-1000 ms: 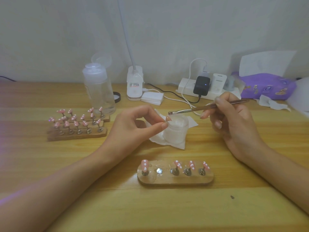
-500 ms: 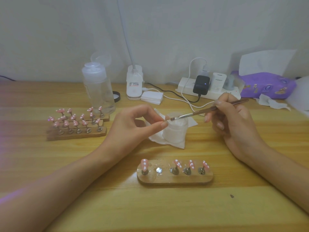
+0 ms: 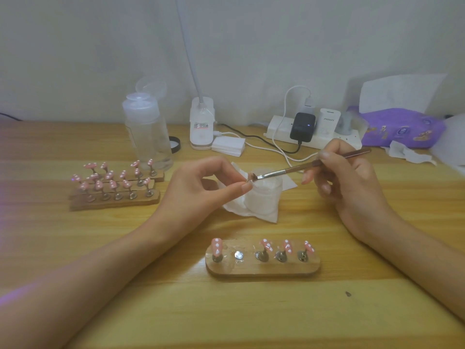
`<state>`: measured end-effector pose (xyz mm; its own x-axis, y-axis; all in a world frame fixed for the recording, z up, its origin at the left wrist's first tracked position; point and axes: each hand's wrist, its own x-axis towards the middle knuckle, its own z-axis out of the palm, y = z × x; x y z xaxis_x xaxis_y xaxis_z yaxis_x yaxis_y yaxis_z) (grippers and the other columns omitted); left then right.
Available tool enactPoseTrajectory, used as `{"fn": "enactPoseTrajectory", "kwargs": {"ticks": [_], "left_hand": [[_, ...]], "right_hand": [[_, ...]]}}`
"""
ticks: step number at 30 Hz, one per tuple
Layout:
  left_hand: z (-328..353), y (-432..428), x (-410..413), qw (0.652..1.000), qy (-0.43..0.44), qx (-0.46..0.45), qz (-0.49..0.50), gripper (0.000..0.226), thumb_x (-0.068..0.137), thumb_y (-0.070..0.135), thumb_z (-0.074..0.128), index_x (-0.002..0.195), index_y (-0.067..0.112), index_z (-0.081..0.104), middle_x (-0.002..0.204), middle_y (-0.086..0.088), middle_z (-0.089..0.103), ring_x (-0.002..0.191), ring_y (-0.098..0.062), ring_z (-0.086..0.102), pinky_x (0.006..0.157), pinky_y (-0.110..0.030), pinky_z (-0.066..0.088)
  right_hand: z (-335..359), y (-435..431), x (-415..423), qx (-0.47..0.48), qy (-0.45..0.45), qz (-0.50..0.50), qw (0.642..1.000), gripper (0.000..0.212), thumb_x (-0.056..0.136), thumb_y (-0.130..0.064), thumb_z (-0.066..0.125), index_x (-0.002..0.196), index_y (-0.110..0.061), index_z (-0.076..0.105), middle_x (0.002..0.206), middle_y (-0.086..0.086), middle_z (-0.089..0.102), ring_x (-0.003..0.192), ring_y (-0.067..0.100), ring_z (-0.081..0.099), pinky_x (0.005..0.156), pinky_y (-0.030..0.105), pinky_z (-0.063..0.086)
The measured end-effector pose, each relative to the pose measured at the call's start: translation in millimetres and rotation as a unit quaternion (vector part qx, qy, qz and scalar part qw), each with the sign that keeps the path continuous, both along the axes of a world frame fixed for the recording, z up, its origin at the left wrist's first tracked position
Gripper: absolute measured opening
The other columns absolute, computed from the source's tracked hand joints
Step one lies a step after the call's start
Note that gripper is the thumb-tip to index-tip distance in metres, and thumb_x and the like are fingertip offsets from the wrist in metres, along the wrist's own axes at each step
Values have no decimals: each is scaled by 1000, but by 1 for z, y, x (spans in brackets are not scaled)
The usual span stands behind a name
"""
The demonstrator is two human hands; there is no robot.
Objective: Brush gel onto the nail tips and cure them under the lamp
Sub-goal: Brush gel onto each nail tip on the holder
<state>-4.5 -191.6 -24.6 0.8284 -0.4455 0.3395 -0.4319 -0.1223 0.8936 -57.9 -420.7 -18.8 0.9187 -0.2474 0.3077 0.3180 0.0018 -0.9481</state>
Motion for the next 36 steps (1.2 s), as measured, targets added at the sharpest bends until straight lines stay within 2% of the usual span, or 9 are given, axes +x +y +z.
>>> {"fn": "enactPoseTrajectory", "kwargs": {"ticks": [2, 6, 11, 14, 19, 24, 28, 32, 36], "left_hand": [[0, 0, 0, 1000, 0, 0, 1, 10, 80, 17, 80, 74, 16, 72, 75, 5, 70, 65, -3, 63, 60, -18, 51], [0, 0, 0, 1000, -7, 3, 1, 10, 80, 19, 80, 76, 15, 73, 77, 5, 71, 68, -4, 65, 61, -20, 54], [1, 1, 0, 1000, -4, 3, 0, 10, 80, 19, 80, 75, 14, 72, 75, 6, 70, 65, -3, 64, 60, -18, 52], [0, 0, 0, 1000, -4, 7, 0, 10, 80, 20, 80, 76, 15, 72, 77, 6, 71, 65, -2, 63, 60, -19, 52], [1, 0, -1, 1000, 6, 4, -2, 11, 80, 21, 80, 75, 16, 72, 76, 6, 70, 60, -4, 60, 57, -19, 50], [1, 0, -1, 1000, 2, 4, -5, 11, 80, 19, 80, 74, 17, 71, 76, 6, 70, 58, 1, 59, 56, -14, 46], [0, 0, -1, 1000, 1, 4, -8, 11, 81, 19, 80, 74, 18, 70, 75, 7, 70, 55, 1, 57, 55, -13, 44], [0, 0, 0, 1000, -4, 6, -10, 11, 81, 20, 79, 75, 18, 71, 76, 8, 70, 54, 1, 55, 54, -13, 44], [-1, 0, 0, 1000, -8, 6, -11, 12, 81, 18, 79, 74, 18, 70, 75, 9, 69, 52, 3, 55, 53, -10, 41]], "right_hand": [[0, -1, 0, 13, -2, -13, 1000, 27, 94, -18, 51, 68, -23, 48, 60, 5, 66, 44, 10, 36, 43, 20, 24], [2, 1, -1, 8, -18, 8, 1000, 28, 93, -26, 52, 65, -31, 54, 68, 5, 71, 47, 9, 42, 41, 14, 28], [2, -1, 0, 17, 17, -18, 1000, 19, 87, -26, 53, 69, -22, 48, 61, 5, 66, 50, 10, 42, 42, 15, 30], [2, 0, 0, 20, -7, 5, 1000, 25, 91, -25, 51, 67, -27, 52, 65, 6, 69, 52, 9, 46, 42, 15, 31], [0, -1, 0, 6, 10, -13, 1000, 26, 97, -16, 49, 72, -21, 47, 61, 4, 66, 51, 8, 44, 40, 14, 29], [1, 0, 0, 9, -10, 12, 1000, 23, 94, -25, 51, 71, -25, 52, 67, 6, 70, 52, 9, 46, 42, 15, 31], [0, -1, 0, 15, 21, -20, 999, 24, 96, -18, 50, 72, -21, 47, 61, 5, 67, 49, 8, 41, 41, 17, 24], [1, -1, 0, 28, -10, 4, 1000, 21, 92, -24, 51, 71, -23, 50, 66, 7, 70, 50, 8, 44, 41, 15, 30], [0, 0, 1, 7, 17, -13, 1000, 18, 88, -25, 53, 72, -20, 47, 64, 7, 69, 49, 8, 43, 40, 15, 29]]}}
